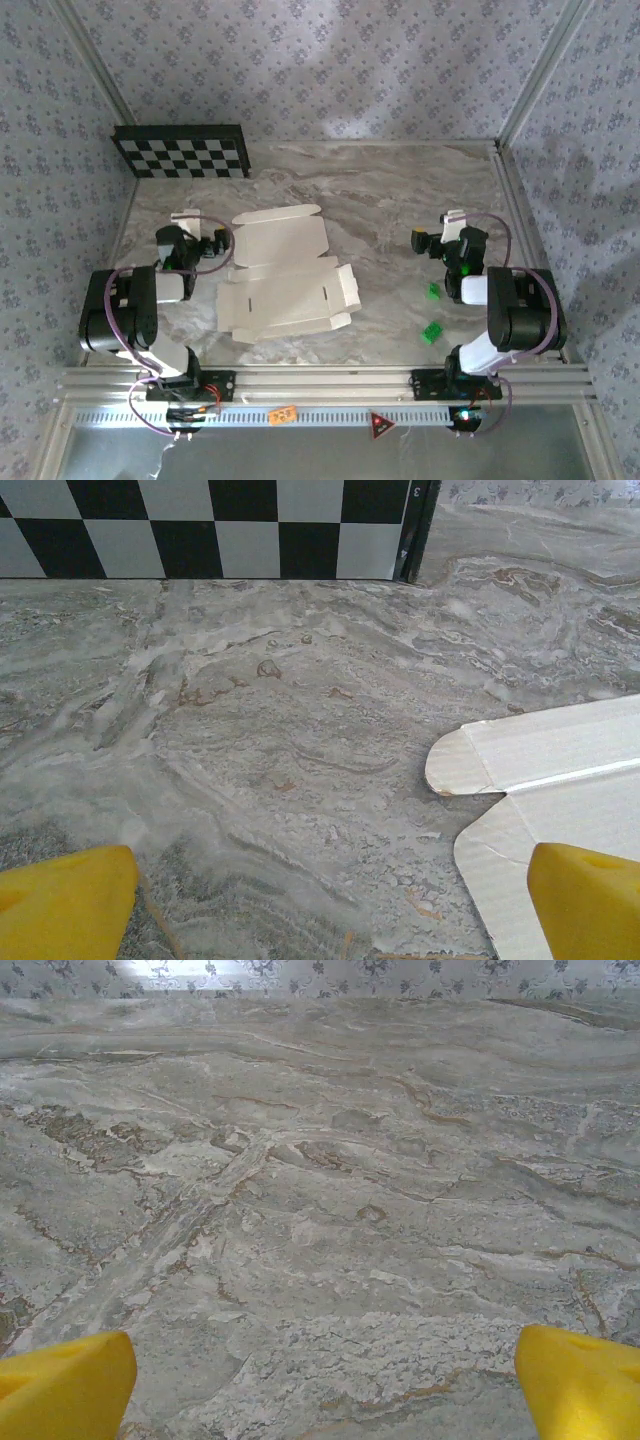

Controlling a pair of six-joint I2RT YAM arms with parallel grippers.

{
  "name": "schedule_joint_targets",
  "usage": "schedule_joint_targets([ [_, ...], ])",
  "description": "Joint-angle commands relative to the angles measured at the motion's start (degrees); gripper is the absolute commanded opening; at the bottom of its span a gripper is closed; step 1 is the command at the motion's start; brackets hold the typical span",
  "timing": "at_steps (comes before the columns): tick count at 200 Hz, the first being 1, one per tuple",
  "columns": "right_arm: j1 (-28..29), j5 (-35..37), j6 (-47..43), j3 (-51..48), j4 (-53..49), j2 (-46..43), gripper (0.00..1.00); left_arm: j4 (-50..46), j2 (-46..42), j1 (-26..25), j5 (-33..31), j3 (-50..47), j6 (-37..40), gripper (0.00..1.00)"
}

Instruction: Fold the paper box

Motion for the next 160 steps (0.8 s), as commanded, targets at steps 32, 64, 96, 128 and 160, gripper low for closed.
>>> schedule_joint_targets([
  [32,-0.2,-1.0,-0.9,-0.2,1.3,0.2,0.99,1.9,-0.1,0.0,1.1,-0.4,0.5,1.00],
  [64,-0.3,-0.9,-0.9,-0.3,1.3,0.2,0.99,1.9,-0.1,-0.3,0.6,-0.3,0.6,1.00],
  [96,-0.2,-1.0,-0.8,-0.2,1.2,0.2,0.99,1.8,-0.2,-0.3,0.3,-0.3,0.7,1.00],
  [128,-0.3,-0.9,-0.9,-0.2,1.2,0.2,0.99,1.8,-0.2,-0.4,0.3,-0.3,0.7,1.00],
  [160,-0.2,-1.0,-0.8,-0.2,1.2,0.2,0.99,1.8,-0.1,-0.4,0.3,-0.3,0.6,1.00],
])
